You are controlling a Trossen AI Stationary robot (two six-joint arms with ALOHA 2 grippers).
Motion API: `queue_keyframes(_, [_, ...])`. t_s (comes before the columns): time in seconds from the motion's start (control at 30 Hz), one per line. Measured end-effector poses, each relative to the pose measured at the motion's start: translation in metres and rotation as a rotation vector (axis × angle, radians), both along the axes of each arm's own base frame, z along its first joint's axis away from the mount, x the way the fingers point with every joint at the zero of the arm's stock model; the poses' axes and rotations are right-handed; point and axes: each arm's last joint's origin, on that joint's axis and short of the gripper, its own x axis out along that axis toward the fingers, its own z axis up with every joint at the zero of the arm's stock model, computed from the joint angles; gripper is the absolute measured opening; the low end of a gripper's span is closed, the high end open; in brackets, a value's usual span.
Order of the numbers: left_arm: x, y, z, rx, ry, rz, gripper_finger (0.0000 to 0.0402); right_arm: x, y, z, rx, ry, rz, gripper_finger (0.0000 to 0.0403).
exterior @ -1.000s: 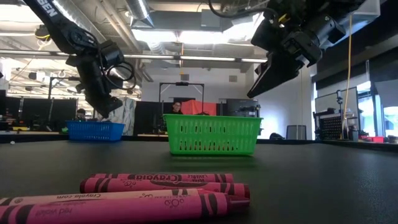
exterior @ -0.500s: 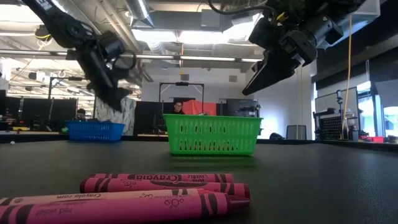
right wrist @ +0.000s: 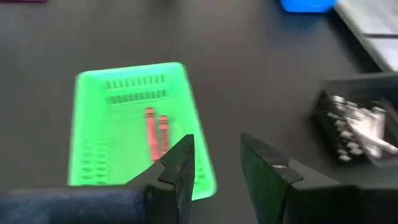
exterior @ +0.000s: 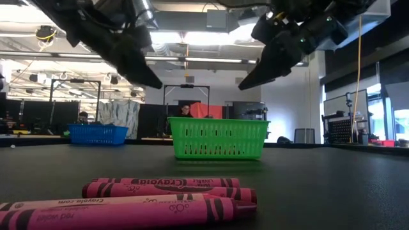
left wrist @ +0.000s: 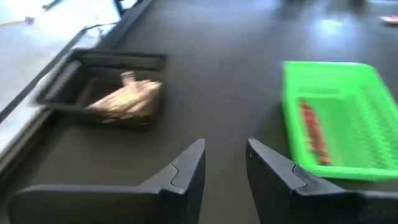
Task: Sort crayons
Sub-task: Put the white crayon into the black bin
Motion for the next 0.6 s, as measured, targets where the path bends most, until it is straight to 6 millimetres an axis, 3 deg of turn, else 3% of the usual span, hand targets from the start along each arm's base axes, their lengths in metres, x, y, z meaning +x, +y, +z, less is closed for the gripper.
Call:
queue_keyframes(0.17, [0.016,-0.037,0.000,0.021,-0.032,-0.092,0.0105,-0.001,0.009,-0.002,-0.004,0.024,0.026,0.0162])
queue_keyframes(0.37, [0.033,-0.078,-0.006,0.004,-0.066,-0.214,0.0105,-0.008,0.043,0.006,0.015,0.174,0.129,0.0228])
queue_keyframes(0.6, [0.045,-0.115,-0.021,0.019,-0.069,-0.314,0.0105,-0.027,0.084,0.008,0.197,0.392,0.072,0.0243])
